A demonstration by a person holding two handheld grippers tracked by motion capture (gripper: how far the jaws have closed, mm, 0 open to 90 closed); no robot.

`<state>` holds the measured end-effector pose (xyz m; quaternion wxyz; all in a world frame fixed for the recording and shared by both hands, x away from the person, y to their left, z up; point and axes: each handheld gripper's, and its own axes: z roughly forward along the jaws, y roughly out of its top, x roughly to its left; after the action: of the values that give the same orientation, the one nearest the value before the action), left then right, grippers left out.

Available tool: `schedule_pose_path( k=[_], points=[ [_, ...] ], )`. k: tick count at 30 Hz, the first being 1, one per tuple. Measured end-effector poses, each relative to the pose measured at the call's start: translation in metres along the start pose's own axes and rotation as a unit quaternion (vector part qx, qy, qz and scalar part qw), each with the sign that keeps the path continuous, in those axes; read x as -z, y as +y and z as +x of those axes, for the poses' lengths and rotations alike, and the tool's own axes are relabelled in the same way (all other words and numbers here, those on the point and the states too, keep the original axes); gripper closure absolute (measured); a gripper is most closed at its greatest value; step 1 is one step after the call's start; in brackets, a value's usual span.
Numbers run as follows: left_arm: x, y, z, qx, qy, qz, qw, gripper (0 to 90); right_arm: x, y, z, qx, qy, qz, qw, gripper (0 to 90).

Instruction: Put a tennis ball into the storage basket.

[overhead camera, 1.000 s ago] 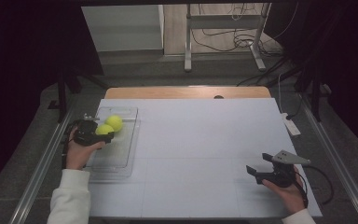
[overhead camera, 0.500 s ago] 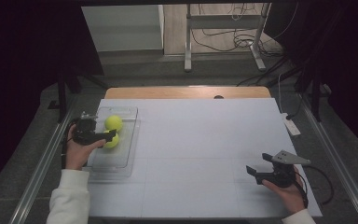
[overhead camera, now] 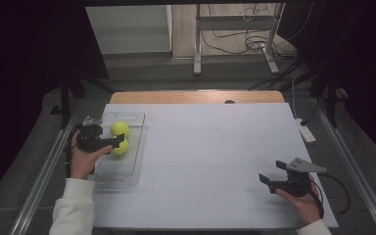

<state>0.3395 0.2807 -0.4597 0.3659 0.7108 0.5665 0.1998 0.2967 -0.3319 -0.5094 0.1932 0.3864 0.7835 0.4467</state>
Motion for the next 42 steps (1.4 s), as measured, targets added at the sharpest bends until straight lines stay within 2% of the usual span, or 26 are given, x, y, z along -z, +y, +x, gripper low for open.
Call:
schedule_pose_path(
  k=[2,7,9,10,15,20,25,31,36,42],
  points=[
    [0.001,-0.001,-0.002,-0.003,-0.011,-0.005,0.9999,9.3,0.000,0.000,0.000,0.000,0.000,0.001,1.0000,12.7],
    [0.002,-0.002,-0.009,-0.014,-0.023,-0.009,0.9996,9.0,0.000,0.000,0.000,0.001,-0.001,0.001,1.0000,12.6],
    [0.005,-0.003,-0.015,-0.018,-0.038,-0.021,0.9989,9.0,0.000,0.000,0.000,0.000,0.000,0.000,1.0000,12.7],
    [0.005,-0.003,-0.015,-0.018,-0.038,-0.021,0.9989,9.0,0.000,0.000,0.000,0.000,0.000,0.000,1.0000,12.7],
    [0.010,-0.004,-0.026,-0.028,-0.066,-0.041,0.9966,8.9,0.000,0.000,0.000,0.000,0.000,-0.001,1.0000,12.7],
    [0.015,-0.006,-0.034,-0.034,-0.083,-0.058,0.9943,8.4,0.000,0.000,0.000,0.001,0.000,-0.001,1.0000,12.6],
    [0.020,-0.011,-0.040,-0.036,-0.101,-0.065,0.9921,8.6,0.001,0.000,0.000,0.001,0.001,-0.002,1.0000,12.7],
    [0.020,-0.024,-0.050,-0.042,-0.103,-0.073,0.9911,9.3,0.001,0.001,0.000,0.002,0.001,-0.003,1.0000,12.7],
    [0.019,-0.035,-0.059,-0.056,-0.106,-0.069,0.9904,9.5,0.001,0.001,0.001,0.002,0.001,-0.004,1.0000,12.7],
    [0.020,-0.049,-0.065,-0.058,-0.117,-0.068,0.9891,9.6,0.001,0.001,0.000,0.002,0.001,-0.004,1.0000,12.7]
  ],
)
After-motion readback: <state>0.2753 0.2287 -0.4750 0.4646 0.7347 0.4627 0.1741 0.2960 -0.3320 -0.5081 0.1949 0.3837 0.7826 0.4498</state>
